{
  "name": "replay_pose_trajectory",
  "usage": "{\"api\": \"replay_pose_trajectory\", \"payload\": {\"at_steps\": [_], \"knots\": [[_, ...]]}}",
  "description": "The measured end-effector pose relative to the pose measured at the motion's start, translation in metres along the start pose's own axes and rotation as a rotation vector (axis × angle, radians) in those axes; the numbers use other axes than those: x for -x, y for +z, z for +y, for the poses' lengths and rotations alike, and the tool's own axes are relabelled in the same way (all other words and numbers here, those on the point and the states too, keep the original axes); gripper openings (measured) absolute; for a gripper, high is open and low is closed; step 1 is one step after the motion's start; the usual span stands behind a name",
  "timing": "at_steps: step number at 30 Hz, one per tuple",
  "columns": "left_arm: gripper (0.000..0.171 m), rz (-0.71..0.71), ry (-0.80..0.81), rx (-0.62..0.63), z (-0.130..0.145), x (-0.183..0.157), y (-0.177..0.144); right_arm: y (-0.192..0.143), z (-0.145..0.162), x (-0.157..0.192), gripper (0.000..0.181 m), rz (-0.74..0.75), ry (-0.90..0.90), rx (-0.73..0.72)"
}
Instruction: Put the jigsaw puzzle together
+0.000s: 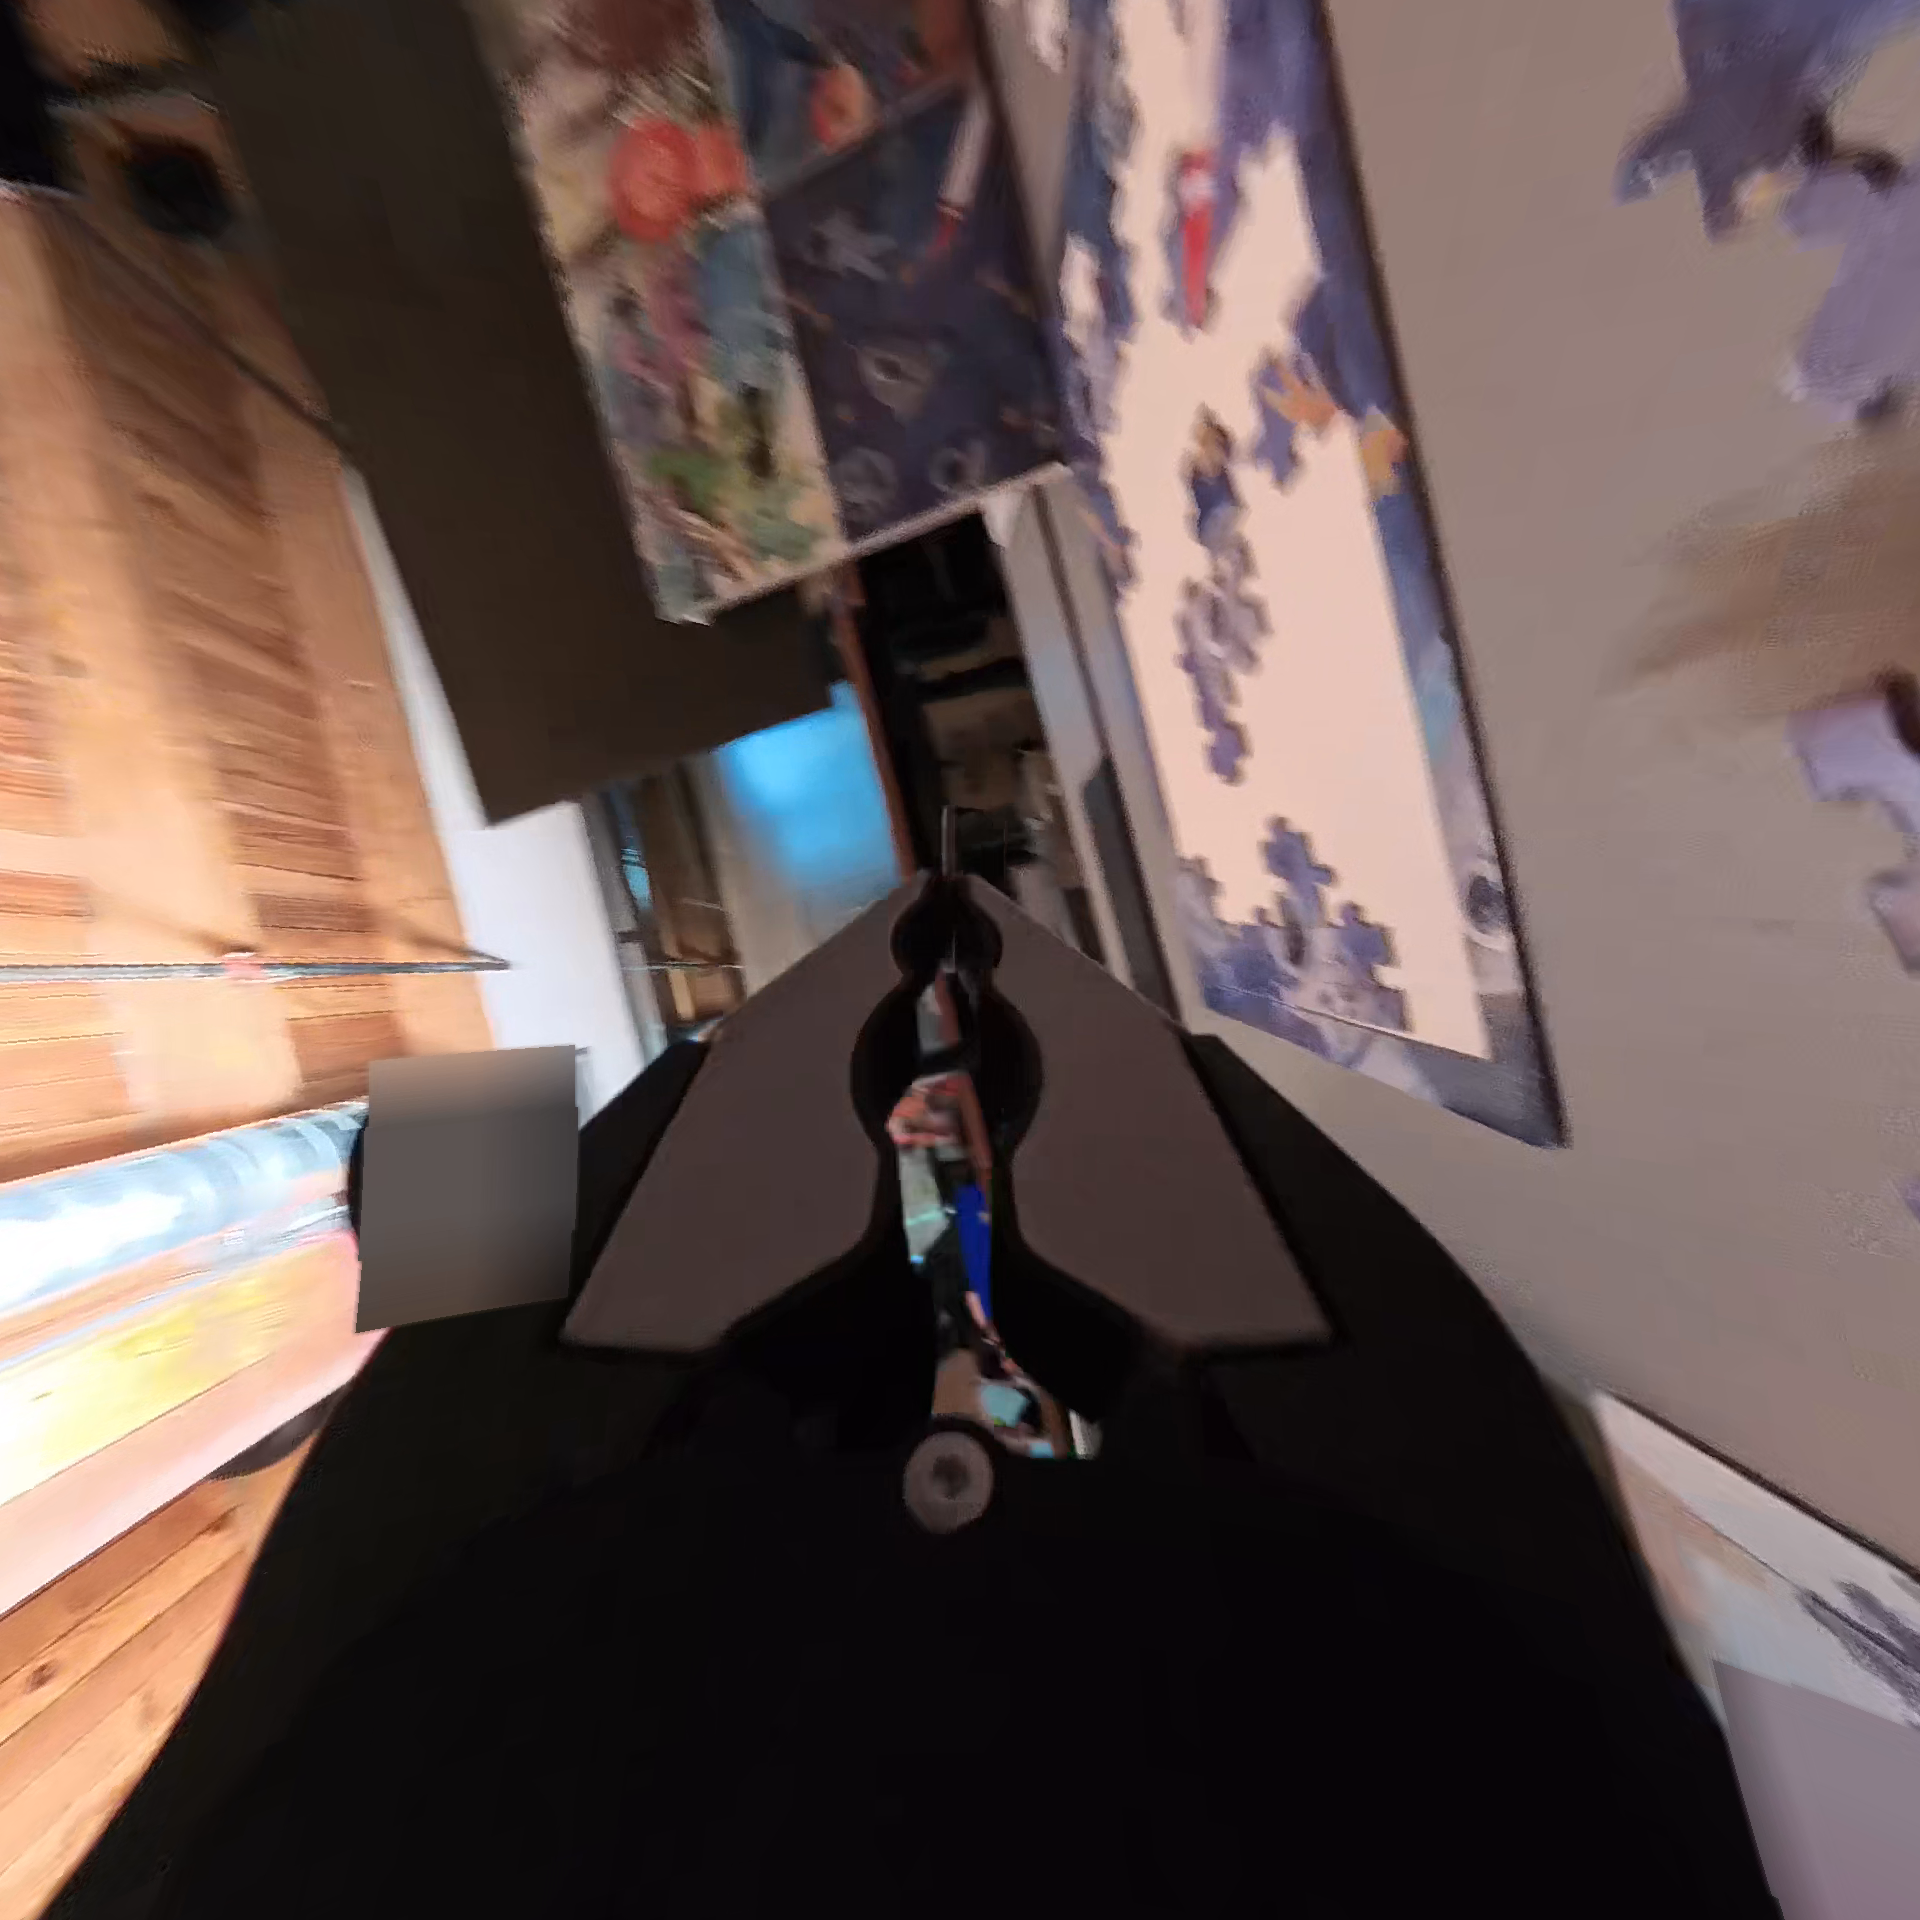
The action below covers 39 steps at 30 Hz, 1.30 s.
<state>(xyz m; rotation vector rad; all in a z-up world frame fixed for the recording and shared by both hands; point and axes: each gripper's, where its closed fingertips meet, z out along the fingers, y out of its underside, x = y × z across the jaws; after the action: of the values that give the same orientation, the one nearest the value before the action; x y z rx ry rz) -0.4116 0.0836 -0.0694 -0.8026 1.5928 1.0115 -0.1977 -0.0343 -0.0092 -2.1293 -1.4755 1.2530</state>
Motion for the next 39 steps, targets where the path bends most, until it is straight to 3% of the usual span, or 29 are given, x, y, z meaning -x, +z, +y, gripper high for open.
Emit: {"api": "replay_pose_trajectory", "payload": {"at_steps": [2, 5, 8, 10, 12, 14, 18, 24, 26, 29, 37, 39], "knots": [[0.002, -0.101, 0.011, -0.028, -0.015, 0.026, -0.010, 0.010, -0.025, -0.016, 0.057, 0.068, -0.101, 0.065], [0.001, -0.183, 0.013, -0.057, -0.034, 0.053, -0.026, 0.054, -0.064, -0.027, 0.056, 0.001, -0.301, 0.153], [0.001, -0.213, 0.052, -0.060, -0.044, 0.061, -0.040, 0.103, -0.103, -0.032, 0.036, -0.242, -0.172, 0.144], [0.001, -0.224, 0.057, -0.052, -0.046, 0.063, -0.049, 0.113, -0.130, -0.009, 0.022, -0.526, -0.049, 0.072], [0.001, -0.233, 0.042, -0.045, -0.045, 0.064, -0.059, 0.118, -0.145, -0.005, 0.011, -0.641, 0.007, 0.014], [0.001, -0.226, 0.039, -0.037, -0.042, 0.059, -0.066, 0.132, -0.139, -0.013, 0.000, -0.630, 0.012, 0.053], [0.001, -0.221, 0.042, -0.031, -0.035, 0.049, -0.070, 0.141, -0.141, -0.009, 0.003, -0.724, 0.089, 0.048], [0.002, -0.215, 0.028, 0.004, -0.022, 0.039, -0.065, 0.153, -0.151, -0.028, 0.003, -0.724, 0.153, 0.007], [0.002, -0.212, 0.018, 0.005, -0.021, 0.037, -0.064, 0.161, -0.153, -0.042, 0.033, -0.670, 0.173, 0.002], [0.002, -0.205, 0.012, 0.011, -0.019, 0.032, -0.060, 0.159, -0.152, -0.041, 0.012, -0.734, 0.176, 0.007], [0.002, -0.187, 0.001, 0.019, -0.014, 0.025, -0.050, 0.170, -0.147, -0.044, 0.003, -0.773, 0.208, 0.021], [0.006, -0.135, -0.070, 0.071, -0.005, 0.016, -0.046, 0.173, -0.149, -0.050, 0.002, -0.756, 0.239, 0.001]]}}
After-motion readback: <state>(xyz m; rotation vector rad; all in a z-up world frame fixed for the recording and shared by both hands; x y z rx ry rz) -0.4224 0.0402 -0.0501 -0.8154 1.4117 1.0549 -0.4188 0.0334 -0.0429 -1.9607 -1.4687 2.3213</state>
